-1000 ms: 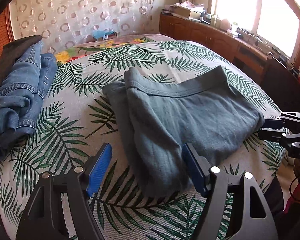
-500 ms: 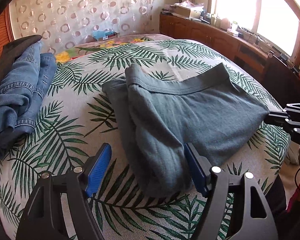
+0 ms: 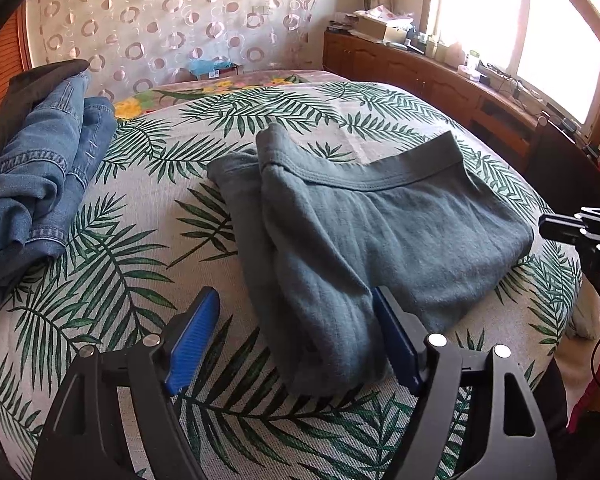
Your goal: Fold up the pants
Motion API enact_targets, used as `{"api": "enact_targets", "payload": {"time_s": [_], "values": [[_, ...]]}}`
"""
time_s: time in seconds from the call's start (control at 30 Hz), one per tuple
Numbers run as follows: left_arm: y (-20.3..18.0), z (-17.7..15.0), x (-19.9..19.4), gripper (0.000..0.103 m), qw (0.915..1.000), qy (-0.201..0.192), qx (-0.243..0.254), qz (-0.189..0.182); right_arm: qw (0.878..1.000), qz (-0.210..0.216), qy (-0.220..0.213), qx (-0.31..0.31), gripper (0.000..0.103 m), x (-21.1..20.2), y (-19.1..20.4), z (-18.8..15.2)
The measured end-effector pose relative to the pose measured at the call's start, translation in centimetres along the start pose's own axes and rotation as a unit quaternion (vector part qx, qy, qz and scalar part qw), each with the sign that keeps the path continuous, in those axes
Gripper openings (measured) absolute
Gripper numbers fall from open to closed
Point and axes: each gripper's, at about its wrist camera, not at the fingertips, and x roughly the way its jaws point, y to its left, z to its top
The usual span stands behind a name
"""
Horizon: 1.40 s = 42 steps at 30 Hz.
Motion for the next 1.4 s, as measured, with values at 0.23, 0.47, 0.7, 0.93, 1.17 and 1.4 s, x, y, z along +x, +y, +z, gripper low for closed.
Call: {"api": "enact_targets", "payload": {"time_s": [0.23,0.47,0.7,0.93,1.17,1.4], "values": [[0.2,-0.1,0.1,0.079,0.9999,0.001,-0.009,-0.005,1.0,0.001,-0.001,0.019,0.022,2.3,0.5,1.7],[0.3,-0.1,0.1,0.079,0.9999,0.002,-0.014,-0.009,0.999,0.016,0.003,0.049,0.057,4.6,0.4,3.2],[0.4,0.0,0.2,0.08,0.9998,0.003,-0.018,-0.009,0.998,0.022,0.025,0.061,0.057,6.3,0.2,3.8],[0.7,0.5,0.1,0.081,0.9996,0.017,-0.014,-0.016,0.996,0.029,0.037,0.079,0.057,7.6,-0.6,4.6],[2.5,3.0,-0.4,0.081,0.9997,-0.012,-0.019,0.014,0.997,0.023,0.036,0.068,0.057,8.4,-0.2,5.3],[4.0,5.6,2.4,0.076,0.9994,0.005,-0.035,-0.003,0.998,0.02,0.033,0.059,0.057,8.9,0.0,5.5]]}}
